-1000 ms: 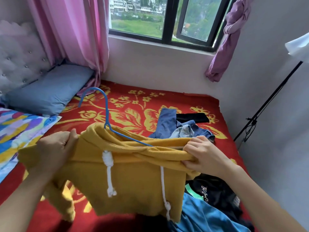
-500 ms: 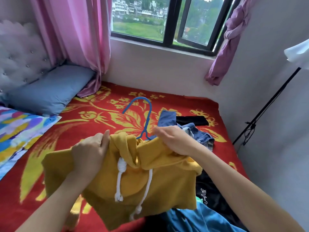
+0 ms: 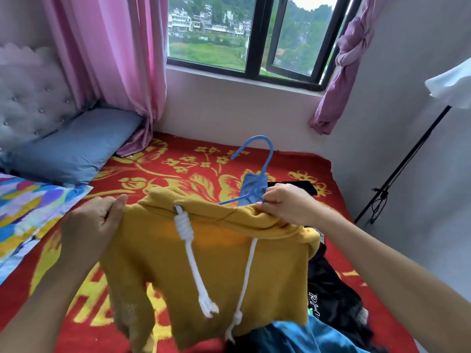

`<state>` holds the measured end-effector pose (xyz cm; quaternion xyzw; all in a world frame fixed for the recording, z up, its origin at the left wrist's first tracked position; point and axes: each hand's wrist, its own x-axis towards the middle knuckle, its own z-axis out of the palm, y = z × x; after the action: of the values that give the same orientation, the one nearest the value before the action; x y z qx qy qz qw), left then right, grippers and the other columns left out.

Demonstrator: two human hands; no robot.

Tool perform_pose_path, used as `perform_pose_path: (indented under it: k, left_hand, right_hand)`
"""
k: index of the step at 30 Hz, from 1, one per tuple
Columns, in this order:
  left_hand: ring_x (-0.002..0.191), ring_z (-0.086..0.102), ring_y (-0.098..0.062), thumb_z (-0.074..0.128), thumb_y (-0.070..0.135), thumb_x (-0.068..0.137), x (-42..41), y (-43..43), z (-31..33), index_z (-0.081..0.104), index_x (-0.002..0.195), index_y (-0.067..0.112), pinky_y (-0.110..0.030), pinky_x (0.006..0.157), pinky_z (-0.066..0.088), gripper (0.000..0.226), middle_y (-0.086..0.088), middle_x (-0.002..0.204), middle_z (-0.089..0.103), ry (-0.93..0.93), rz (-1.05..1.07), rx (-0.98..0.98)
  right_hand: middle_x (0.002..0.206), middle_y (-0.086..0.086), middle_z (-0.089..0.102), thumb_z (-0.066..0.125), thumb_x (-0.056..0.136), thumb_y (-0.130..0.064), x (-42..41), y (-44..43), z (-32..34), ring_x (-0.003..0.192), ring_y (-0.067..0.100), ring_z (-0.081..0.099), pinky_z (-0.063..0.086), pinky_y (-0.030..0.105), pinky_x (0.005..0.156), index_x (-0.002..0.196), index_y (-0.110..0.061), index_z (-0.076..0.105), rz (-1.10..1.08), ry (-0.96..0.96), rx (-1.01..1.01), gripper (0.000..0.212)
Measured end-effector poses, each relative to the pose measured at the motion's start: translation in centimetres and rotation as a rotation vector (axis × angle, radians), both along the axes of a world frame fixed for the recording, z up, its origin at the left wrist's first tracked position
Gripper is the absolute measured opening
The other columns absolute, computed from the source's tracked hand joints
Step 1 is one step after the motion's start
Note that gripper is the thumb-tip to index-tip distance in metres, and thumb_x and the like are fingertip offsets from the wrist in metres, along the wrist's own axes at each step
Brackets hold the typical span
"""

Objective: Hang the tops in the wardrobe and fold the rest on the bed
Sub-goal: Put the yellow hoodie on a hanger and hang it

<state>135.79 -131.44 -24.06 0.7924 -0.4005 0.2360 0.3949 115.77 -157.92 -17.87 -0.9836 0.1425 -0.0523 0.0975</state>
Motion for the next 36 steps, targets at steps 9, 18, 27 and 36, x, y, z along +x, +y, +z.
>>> perform_pose_path:
  k: [9, 18, 27, 36]
  left_hand:
    - [0.104, 0.055, -0.013, 0.028, 0.08, 0.078, -4.4, -7.3, 4.9, 0.045, 0.135, 0.027, -0.029, 0.081, 0.04, 0.079, 0.003, 0.112, 0.063, -0.012, -0.3, 0.611]
    - [0.048, 0.049, -0.023, 0.053, 0.052, 0.087, -3.4, -8.4, 3.3, 0.055, 0.049, 0.01, -0.02, 0.045, 0.024, 0.057, -0.002, 0.046, 0.049, -0.026, -0.047, 0.293]
    - [0.052, 0.048, -0.029, 0.046, 0.049, 0.084, -2.5, -7.9, 4.3, 0.038, 0.044, 0.021, -0.028, 0.048, 0.031, 0.05, -0.005, 0.045, 0.044, 0.03, -0.014, 0.234]
    - [0.045, 0.052, -0.044, 0.035, 0.033, 0.095, 0.0, -6.3, 2.1, 0.055, 0.061, -0.002, -0.031, 0.046, 0.029, 0.053, -0.029, 0.048, 0.049, -0.119, 0.327, 0.101]
  right_hand:
    - [0.066, 0.0, 0.053, 0.062, 0.089, -0.019, 1.8, 1.7, -1.1, 0.072, 0.019, 0.049, 0.042, 0.041, 0.079, 0.053, -0.013, 0.053, 0.003, -0.35, 0.284, 0.038]
    - [0.105, -0.007, 0.063, 0.048, 0.056, -0.088, -5.4, -3.9, -3.0, 0.093, -0.006, 0.057, 0.042, 0.02, 0.082, 0.107, -0.019, 0.062, -0.463, -0.472, 0.83, 0.087]
    - [0.059, 0.002, 0.058, 0.044, 0.045, -0.096, -8.9, -4.3, -8.9, 0.055, 0.009, 0.053, 0.046, 0.025, 0.059, 0.057, -0.012, 0.06, -0.434, -0.147, 1.041, 0.086]
    - [0.034, -0.01, 0.024, 0.042, 0.068, -0.074, -9.7, -5.3, -1.4, 0.035, 0.008, 0.026, 0.02, 0.015, 0.04, 0.043, -0.017, 0.024, -0.517, -0.83, 0.347, 0.065]
